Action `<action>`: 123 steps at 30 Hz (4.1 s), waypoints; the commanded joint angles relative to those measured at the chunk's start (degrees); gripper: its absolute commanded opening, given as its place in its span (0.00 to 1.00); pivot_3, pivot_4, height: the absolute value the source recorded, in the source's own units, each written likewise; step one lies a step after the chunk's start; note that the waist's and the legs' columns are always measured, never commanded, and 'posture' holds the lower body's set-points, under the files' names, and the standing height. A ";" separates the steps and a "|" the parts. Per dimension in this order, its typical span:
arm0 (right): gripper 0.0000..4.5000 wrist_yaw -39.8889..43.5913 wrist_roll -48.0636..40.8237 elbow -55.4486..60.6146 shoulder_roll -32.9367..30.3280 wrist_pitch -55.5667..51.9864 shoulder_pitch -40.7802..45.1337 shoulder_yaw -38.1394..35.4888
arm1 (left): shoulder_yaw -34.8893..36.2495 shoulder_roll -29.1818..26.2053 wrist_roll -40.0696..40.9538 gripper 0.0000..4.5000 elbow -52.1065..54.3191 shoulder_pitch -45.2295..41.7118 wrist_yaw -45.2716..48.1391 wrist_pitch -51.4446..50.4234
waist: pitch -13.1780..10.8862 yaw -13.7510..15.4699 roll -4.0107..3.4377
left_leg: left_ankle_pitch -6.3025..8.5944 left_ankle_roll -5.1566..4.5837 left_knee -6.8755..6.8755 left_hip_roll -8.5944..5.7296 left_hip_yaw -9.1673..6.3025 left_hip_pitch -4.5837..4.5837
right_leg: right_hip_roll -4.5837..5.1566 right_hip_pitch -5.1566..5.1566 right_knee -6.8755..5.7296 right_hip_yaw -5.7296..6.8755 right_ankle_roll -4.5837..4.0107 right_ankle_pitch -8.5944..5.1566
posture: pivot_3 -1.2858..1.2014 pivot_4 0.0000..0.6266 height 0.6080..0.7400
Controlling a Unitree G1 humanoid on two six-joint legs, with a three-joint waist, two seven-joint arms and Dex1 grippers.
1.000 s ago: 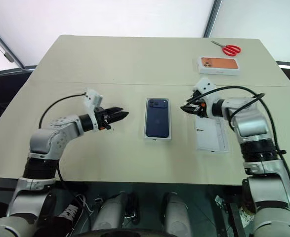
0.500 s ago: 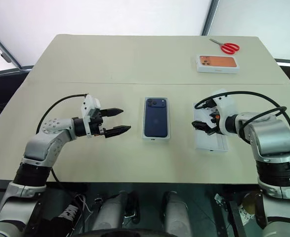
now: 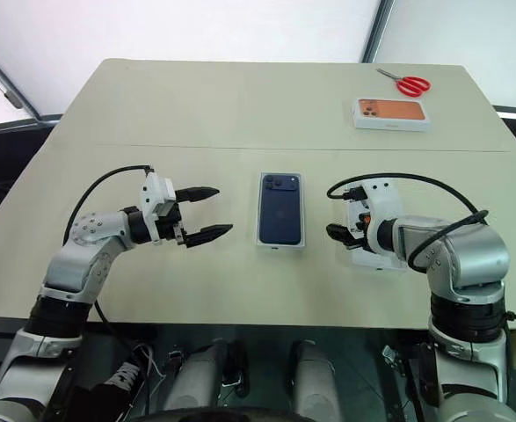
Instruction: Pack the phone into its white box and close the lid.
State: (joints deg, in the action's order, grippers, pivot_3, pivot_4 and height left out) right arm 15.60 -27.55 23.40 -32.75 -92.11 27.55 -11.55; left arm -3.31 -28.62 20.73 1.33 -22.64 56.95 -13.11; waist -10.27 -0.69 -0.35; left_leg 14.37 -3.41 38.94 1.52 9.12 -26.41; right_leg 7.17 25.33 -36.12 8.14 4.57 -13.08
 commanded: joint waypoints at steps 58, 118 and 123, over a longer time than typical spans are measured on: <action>0.01 -57.87 -83.06 -21.70 37.17 25.85 10.58 -10.72 | 11.16 2.15 7.62 1.00 2.12 -2.39 -13.34 -14.21 | 0.05 -1.15 -0.03 | -0.10 0.01 0.03 0.25 0.12 0.08 | -0.62 -0.02 -0.19 -0.13 0.02 0.01 | 0.52 0.24 0.98; 0.12 -3.56 -9.32 -13.25 -2.05 57.91 -2.53 12.47 | 0.62 15.58 3.34 0.00 -7.27 -7.66 -15.43 -12.04 | 0.09 -0.06 0.01 | -0.08 -0.08 0.21 0.22 0.13 0.11 | -0.55 -0.07 -0.23 -0.13 0.04 0.01 | 0.52 0.24 0.98; 0.01 3.98 6.25 -11.90 -5.78 66.33 -3.75 21.68 | 1.40 11.46 2.67 0.00 -5.88 -5.39 -15.58 -14.66 | 0.10 0.08 0.02 | -0.08 -0.07 0.22 0.22 0.13 0.12 | -0.53 -0.09 -0.23 -0.14 0.04 0.00 | 0.52 0.24 0.98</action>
State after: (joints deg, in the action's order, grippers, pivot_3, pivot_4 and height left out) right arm 17.62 -25.16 9.22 -37.98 -28.54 24.26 8.84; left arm -2.60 -16.73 23.13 -6.42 -28.67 41.16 -26.96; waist -10.18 -0.61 -0.33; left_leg 14.29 -3.48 39.17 1.74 9.25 -26.29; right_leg 6.65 25.22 -36.35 8.02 4.62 -13.08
